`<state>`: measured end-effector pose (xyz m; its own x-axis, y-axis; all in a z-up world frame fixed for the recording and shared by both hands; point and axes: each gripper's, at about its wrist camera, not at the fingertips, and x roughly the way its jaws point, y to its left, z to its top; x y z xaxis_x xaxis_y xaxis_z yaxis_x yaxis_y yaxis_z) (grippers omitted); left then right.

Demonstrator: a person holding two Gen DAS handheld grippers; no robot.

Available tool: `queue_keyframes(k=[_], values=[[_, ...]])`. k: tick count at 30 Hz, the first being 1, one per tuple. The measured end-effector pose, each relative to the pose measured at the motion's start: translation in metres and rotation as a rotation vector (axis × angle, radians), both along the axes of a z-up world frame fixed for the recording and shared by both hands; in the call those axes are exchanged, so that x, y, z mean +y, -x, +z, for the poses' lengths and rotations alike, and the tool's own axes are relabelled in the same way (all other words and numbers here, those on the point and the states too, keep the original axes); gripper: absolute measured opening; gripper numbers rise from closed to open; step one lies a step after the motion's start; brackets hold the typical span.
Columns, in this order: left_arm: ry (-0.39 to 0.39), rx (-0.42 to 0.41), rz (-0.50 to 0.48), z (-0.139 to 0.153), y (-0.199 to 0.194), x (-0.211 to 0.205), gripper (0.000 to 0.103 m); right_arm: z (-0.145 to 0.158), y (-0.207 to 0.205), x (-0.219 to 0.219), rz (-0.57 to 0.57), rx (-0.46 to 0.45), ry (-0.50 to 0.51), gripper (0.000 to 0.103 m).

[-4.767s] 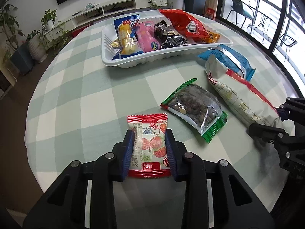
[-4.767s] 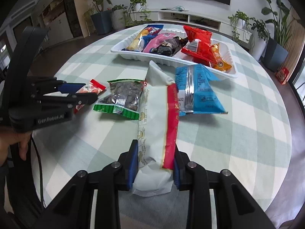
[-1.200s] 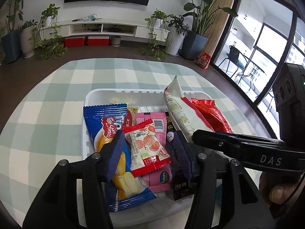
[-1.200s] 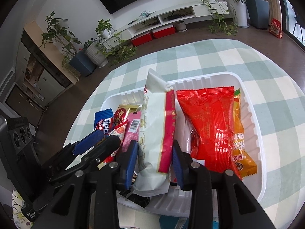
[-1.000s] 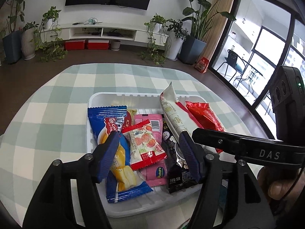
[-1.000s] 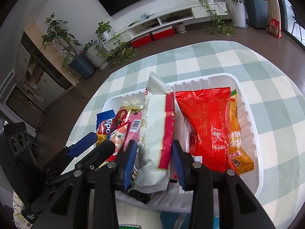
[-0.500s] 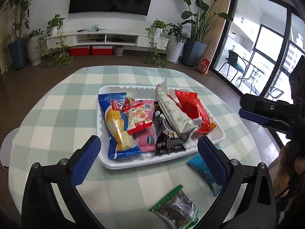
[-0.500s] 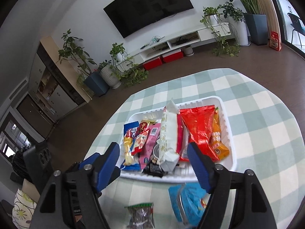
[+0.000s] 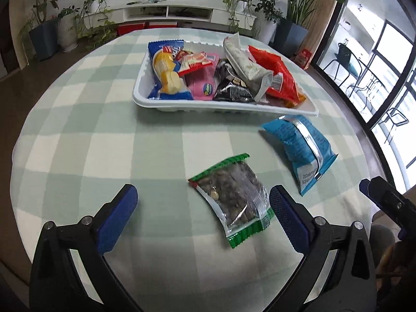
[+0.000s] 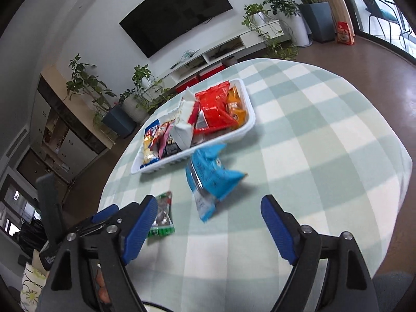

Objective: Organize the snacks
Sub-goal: 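Withdraw both grippers from the tray toward the last two snacks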

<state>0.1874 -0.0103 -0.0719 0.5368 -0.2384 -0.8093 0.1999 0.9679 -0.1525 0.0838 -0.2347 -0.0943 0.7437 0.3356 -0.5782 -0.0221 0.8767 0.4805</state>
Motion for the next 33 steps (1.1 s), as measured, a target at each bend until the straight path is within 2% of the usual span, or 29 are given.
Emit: queue_keyframes(k=[6, 13, 21, 26, 33], values=[[-0.053, -0.026, -0.015, 0.003, 0.005, -0.021, 0.103, -0.008, 0.008, 0.008, 0.022, 0.021, 0.023, 0.084], [-0.112, 0.019, 0.003, -0.013, -0.013, -0.029, 0.103, -0.003, 0.013, 0.005, 0.014, 0.005, 0.053, 0.084], [-0.115, 0.031, -0.023, -0.022, -0.022, -0.032, 0.101, -0.007, 0.010, 0.005, 0.013, 0.024, 0.073, 0.084], [-0.117, 0.016, -0.038, -0.020, -0.024, -0.031, 0.082, -0.011, 0.008, 0.006, 0.012, 0.046, 0.082, 0.084], [-0.116, 0.002, -0.051, -0.019, -0.025, -0.028, 0.072, -0.011, 0.006, 0.007, 0.009, 0.047, 0.108, 0.084]])
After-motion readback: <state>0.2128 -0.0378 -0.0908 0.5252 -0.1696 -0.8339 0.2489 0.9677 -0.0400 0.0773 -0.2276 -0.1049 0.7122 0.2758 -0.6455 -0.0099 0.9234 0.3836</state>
